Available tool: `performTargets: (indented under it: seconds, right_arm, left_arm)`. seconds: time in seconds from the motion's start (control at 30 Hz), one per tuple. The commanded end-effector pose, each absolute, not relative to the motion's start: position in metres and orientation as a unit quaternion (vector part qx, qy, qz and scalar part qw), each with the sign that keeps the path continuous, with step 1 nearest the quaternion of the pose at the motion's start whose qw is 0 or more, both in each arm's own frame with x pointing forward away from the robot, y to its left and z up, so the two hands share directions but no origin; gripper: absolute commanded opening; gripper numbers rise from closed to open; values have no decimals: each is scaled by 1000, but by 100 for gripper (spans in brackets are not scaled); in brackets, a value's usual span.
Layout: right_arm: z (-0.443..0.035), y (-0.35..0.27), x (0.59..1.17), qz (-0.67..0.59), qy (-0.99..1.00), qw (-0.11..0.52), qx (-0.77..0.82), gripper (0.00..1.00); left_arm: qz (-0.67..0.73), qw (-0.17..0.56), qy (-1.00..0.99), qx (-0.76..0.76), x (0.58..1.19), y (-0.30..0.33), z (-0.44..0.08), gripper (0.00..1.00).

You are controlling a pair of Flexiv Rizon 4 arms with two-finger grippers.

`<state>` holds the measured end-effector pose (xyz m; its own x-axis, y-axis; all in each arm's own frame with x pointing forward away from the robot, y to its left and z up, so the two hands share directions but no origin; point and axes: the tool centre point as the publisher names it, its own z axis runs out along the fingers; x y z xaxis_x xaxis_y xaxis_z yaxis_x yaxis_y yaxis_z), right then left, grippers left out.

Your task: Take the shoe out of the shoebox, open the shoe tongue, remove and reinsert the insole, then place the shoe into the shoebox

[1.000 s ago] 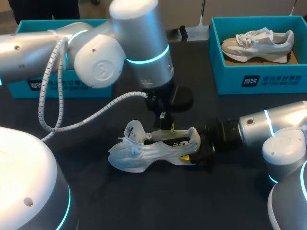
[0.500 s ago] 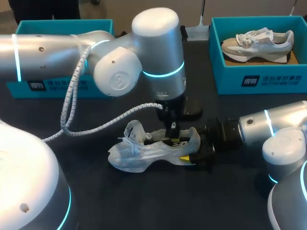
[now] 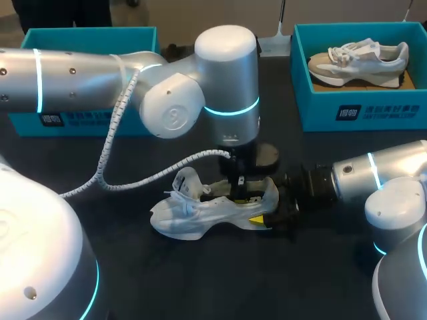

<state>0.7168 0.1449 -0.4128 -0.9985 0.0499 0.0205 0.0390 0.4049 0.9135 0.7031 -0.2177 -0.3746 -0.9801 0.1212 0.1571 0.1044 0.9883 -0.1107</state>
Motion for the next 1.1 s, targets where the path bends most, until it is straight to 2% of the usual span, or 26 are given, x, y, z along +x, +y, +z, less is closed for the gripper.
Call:
performTargets:
  seconds: [0.03, 1.03, 1.1]
  right_arm:
    - [-412, 145, 717, 543, 839, 5, 27, 0]
    - [-412, 145, 717, 543, 839, 5, 27, 0]
    - [-412, 145, 717, 543, 839, 5, 27, 0]
  left_arm:
    - [46, 85, -994, -54, 700, -210, -379, 0]
    - [33, 110, -992, -51, 681, -168, -395, 0]
    - [35, 110, -992, -51, 681, -166, -397, 23]
